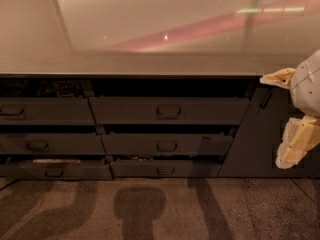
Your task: Open top drawer
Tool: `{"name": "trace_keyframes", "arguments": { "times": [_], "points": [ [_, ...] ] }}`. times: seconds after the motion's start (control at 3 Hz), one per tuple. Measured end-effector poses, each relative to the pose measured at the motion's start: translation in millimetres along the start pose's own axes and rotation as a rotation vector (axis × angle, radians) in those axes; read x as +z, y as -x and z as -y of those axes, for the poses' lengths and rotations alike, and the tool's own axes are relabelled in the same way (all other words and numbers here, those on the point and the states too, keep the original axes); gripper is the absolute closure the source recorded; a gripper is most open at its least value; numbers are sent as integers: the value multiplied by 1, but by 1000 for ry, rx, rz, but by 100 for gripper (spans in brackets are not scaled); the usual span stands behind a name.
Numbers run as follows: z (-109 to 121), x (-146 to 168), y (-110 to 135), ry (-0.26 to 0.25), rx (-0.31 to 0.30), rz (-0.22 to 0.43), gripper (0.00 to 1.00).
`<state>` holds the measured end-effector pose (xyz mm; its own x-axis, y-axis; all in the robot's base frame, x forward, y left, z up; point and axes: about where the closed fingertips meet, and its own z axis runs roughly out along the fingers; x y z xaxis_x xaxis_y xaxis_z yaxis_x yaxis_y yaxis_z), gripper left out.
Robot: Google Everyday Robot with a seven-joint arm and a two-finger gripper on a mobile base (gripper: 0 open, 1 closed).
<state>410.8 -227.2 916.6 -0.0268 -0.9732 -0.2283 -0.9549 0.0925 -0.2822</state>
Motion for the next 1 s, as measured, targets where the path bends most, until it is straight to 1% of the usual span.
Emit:
{"name": "trace_keyframes", "arguments": {
  "times": [0.33,0.67,1.0],
  "points": [
    [0,4,-4,-107,-3,-20,0],
    [15,6,-3,-170,-1,-11,0],
    [15,6,-3,-170,-1,-11,0]
  ]
}}
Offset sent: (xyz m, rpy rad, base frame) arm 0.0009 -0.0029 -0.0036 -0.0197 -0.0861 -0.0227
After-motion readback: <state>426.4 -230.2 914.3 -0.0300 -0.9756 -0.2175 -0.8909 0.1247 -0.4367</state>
